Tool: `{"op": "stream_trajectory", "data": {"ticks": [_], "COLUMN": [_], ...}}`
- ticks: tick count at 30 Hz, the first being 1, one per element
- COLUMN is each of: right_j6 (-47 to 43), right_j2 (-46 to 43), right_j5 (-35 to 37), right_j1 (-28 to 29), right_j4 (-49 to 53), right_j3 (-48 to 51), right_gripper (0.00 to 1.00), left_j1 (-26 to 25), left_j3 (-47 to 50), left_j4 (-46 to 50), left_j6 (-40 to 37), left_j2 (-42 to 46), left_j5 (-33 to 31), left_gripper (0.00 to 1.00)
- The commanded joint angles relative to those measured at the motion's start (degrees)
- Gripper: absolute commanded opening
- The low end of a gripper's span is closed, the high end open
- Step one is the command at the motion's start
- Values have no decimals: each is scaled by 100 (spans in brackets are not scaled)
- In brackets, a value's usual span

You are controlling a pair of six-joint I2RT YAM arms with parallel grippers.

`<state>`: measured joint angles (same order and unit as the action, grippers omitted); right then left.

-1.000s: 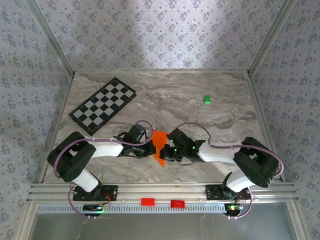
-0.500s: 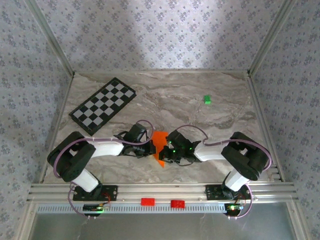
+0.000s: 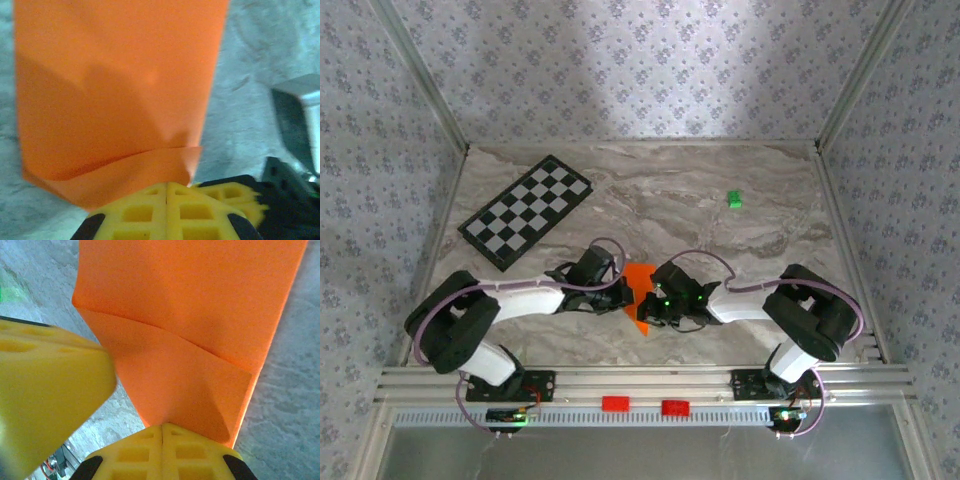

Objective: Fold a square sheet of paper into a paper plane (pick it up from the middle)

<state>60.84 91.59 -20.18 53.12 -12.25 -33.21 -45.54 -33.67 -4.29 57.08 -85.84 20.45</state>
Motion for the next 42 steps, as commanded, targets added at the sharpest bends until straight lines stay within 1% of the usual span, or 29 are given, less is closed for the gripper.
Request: {"op": "stream_trajectory", "data": {"ticks": [1,3,6,11,15,17,20,22,26,28,31,34,38,42], "right_j6": [-59,-55,-68,-149,-191,-237,-283,-316,-354,-355,-350,-354,-382,-391], "right_j2": [194,145,64,-34,-45,-23,-1,12,26,24,17,34,55,38], "right_j5": [273,296,313,328,290,246,185,165,119,120,119,116,110,126], "right_j1": [67,50,14,-36,-64,-78,-100,-127,-171,-176,-180,-180,-188,-192], "right_j4": [1142,1161,1172,1255,1211,1170,1123,1129,1113,1125,1122,1124,1144,1192], "right_j3": [216,262,314,360,377,377,375,360,346,342,341,329,290,280], "right_gripper": [0,0,0,0,0,0,0,0,0,0,0,1,1,1], "left_j1": [41,195,570,1241,1628,1732,1699,1565,1141,926,698,585,606,783], "left_j3": [162,288,524,530,447,351,291,264,216,281,374,324,371,612], "left_j4": [-107,-223,-517,-304,-169,-47,-30,35,163,-1,-337,-501,-307,-355], "left_j6": [-5,-104,-226,-444,-558,-592,-495,-450,-446,-393,-342,-351,-411,-632], "left_j2": [-177,-239,-275,-293,-310,-320,-43,264,675,700,507,135,-162,-273], "left_j5": [-99,-29,200,395,531,643,809,774,576,525,578,662,325,232], "left_gripper": [0,0,0,0,0,0,1,1,3,3,4,3,1,1]}}
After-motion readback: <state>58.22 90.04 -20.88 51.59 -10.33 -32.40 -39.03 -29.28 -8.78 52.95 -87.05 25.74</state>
